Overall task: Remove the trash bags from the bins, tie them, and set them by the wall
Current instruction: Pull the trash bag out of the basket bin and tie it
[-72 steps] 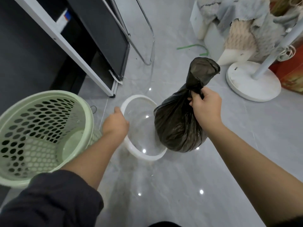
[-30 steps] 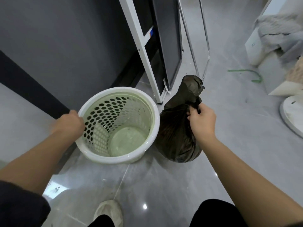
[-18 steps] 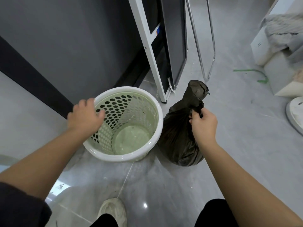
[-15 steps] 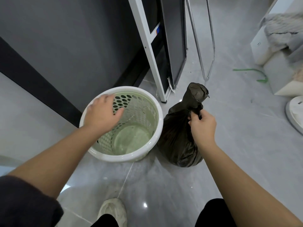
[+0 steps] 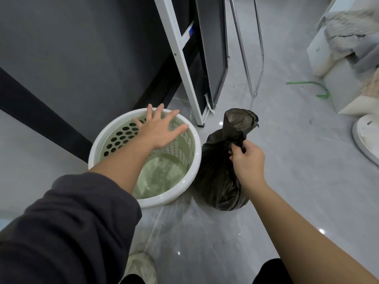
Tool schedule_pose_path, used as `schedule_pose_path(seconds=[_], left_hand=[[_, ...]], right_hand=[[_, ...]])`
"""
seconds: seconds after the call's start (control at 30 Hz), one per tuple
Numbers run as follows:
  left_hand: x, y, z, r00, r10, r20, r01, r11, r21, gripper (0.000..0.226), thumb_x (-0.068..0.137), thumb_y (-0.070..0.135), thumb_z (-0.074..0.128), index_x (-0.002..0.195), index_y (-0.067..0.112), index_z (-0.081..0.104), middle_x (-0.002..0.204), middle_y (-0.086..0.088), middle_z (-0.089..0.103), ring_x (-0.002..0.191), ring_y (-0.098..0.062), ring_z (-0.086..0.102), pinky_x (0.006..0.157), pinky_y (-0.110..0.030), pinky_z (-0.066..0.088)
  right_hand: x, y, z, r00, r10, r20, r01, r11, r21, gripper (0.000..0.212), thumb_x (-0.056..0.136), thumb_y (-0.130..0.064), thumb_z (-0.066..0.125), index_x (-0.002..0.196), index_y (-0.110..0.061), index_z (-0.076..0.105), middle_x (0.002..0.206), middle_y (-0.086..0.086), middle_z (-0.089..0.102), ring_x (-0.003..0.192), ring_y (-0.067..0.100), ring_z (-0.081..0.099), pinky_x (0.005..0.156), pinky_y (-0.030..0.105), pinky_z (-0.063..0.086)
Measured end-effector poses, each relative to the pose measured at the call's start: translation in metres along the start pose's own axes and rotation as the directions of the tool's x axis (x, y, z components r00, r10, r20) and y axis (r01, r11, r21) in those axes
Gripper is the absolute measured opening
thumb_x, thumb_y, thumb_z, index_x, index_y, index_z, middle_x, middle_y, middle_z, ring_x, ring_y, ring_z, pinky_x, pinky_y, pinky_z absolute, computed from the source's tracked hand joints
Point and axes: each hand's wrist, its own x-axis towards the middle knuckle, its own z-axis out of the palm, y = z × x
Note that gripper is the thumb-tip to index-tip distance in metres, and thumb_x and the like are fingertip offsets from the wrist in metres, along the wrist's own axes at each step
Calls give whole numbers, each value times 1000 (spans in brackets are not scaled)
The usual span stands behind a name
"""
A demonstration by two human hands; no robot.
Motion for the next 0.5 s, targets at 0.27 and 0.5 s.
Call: schedule_pose_path(seconds=[0.27, 0.5], left_hand=[[-9, 0, 3, 1000, 19, 11, -20, 999, 47, 82, 74, 85, 15, 146, 49, -1, 159, -2, -17, 144, -30, -21, 109, -69, -5], [-95, -86, 10, 982, -58, -179, 79, 991, 110, 77, 84, 72, 26, 149, 33, 14, 161, -3, -1, 147, -24, -7, 113, -63, -2]], right_hand=[[-13, -10, 14, 988, 27, 150, -22, 999, -37, 31, 90, -26, 56, 73, -1, 57, 70, 14, 66, 72, 30, 65, 72, 43, 52], [-21, -16, 28, 934, 98, 345, -64, 992, -108, 53, 72, -51, 72, 81, 1, 64, 80, 17, 70, 77, 30, 67, 74, 45, 57]])
